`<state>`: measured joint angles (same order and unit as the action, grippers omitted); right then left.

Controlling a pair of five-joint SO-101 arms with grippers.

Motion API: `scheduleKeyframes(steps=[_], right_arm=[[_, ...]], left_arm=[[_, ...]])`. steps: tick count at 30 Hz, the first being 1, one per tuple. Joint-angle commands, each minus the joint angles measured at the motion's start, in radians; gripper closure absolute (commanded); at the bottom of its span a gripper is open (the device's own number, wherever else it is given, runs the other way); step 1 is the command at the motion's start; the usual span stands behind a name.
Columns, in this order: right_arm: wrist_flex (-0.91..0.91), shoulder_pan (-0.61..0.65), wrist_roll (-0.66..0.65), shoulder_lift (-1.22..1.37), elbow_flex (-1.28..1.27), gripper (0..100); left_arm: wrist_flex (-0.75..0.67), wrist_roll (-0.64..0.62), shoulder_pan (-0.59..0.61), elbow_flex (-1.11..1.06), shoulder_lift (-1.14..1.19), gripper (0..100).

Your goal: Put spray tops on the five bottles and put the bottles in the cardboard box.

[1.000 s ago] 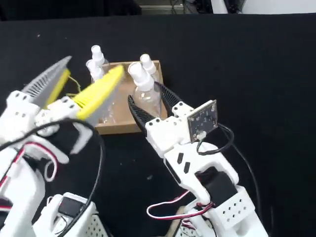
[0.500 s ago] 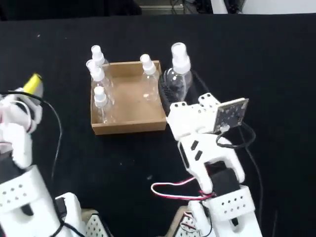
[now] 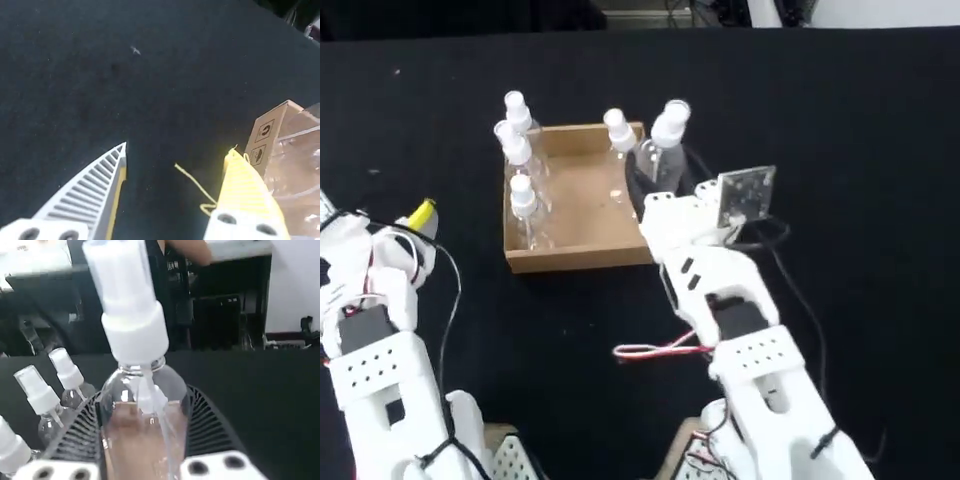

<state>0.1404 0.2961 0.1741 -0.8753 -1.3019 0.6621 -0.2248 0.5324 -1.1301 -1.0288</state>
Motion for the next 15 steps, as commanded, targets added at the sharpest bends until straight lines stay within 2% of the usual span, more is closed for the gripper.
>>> scheduleKeyframes(steps=[1,6,12,15], right_arm=[[0.034,-0.014,0.008,0.004,0.013,98.6],[0.054,-0.014,0.005,0.007,-0.021,98.8],[0.433,-0.012,0.005,0.012,-0.206,98.8],[0.488,-0.012,0.005,0.012,-0.24,98.8]], left_arm=[[-0.02,0.002,0.002,-0.004,-0.015,80],[-0.02,0.005,0.002,-0.038,-0.015,80],[-0.026,-0.002,0.002,-0.082,-0.015,80],[-0.129,-0.002,0.002,-0.147,-0.015,80]])
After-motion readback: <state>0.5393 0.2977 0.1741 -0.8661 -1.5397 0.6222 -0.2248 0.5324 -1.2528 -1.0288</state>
